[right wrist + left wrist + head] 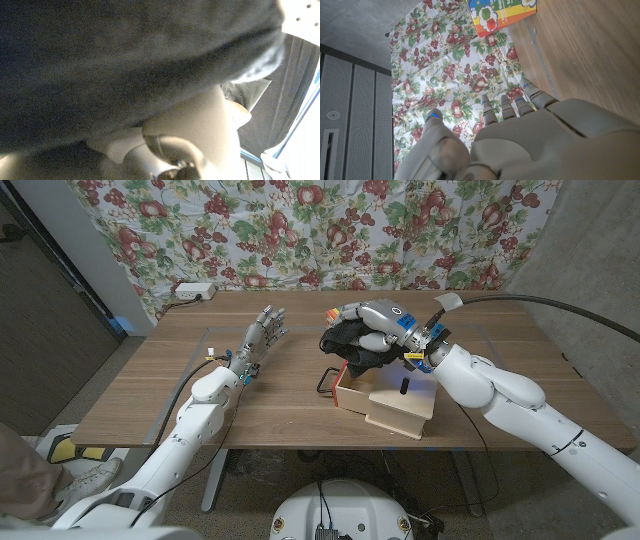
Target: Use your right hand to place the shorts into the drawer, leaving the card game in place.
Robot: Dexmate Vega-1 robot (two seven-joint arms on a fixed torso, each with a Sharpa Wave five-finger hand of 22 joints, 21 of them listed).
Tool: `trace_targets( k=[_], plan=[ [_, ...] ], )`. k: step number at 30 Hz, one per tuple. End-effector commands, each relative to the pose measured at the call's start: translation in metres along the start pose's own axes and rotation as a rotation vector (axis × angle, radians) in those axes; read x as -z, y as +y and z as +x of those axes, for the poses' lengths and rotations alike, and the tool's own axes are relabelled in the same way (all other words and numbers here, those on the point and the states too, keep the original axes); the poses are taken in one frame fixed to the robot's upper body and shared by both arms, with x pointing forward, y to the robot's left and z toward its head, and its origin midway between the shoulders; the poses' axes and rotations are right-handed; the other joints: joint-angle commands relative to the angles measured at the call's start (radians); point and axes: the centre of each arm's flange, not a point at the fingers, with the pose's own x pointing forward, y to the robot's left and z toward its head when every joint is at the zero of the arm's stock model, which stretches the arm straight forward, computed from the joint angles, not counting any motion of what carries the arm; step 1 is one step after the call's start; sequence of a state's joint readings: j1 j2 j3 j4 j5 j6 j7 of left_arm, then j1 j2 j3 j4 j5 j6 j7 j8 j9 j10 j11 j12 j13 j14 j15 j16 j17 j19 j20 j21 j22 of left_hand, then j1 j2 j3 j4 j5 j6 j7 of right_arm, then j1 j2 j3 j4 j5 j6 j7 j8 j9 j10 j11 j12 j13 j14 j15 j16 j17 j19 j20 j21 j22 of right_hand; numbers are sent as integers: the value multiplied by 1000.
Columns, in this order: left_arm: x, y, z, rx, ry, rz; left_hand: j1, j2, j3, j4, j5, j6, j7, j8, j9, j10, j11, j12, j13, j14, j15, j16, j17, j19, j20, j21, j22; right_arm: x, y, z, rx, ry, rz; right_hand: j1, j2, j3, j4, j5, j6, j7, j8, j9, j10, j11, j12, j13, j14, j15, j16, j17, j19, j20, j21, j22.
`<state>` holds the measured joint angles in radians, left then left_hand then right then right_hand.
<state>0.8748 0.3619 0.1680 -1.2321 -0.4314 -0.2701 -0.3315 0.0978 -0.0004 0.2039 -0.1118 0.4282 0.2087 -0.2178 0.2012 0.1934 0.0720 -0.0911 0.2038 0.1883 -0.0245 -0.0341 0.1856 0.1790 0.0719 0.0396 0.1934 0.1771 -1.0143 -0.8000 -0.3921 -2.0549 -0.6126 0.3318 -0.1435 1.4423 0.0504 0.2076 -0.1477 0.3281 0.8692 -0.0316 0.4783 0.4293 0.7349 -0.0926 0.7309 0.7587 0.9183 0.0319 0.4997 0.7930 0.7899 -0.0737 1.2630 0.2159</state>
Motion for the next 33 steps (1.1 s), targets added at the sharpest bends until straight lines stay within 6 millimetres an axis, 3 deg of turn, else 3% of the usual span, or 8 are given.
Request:
trace_targets(
  k=[1, 33],
  plan=[
    [1, 2, -4, -8, 8, 1, -3, 0, 0, -3, 0, 8, -2, 1, 1, -1, -3, 1, 4, -7, 3, 4, 4, -1, -5, 4, 3, 0, 12, 3, -36, 8, -1, 9, 22, 12, -1, -2, -3, 0, -4, 4, -7, -1, -6, 5, 155, -266, 5, 8, 4, -136, 10, 3],
    [-3, 7, -5, -6, 6, 9, -2, 1, 0, -5, 2, 15, -2, 2, 1, -3, -2, 0, 4, -7, 4, 4, 4, 0, -4, 4, 3, 6, 47, 9, -61, 7, 42, 15, 29, 7, -2, -24, -10, 0, -9, 8, -10, 0, -10, 11, 162, -266, 14, 12, -10, -142, 40, 2]
  ],
)
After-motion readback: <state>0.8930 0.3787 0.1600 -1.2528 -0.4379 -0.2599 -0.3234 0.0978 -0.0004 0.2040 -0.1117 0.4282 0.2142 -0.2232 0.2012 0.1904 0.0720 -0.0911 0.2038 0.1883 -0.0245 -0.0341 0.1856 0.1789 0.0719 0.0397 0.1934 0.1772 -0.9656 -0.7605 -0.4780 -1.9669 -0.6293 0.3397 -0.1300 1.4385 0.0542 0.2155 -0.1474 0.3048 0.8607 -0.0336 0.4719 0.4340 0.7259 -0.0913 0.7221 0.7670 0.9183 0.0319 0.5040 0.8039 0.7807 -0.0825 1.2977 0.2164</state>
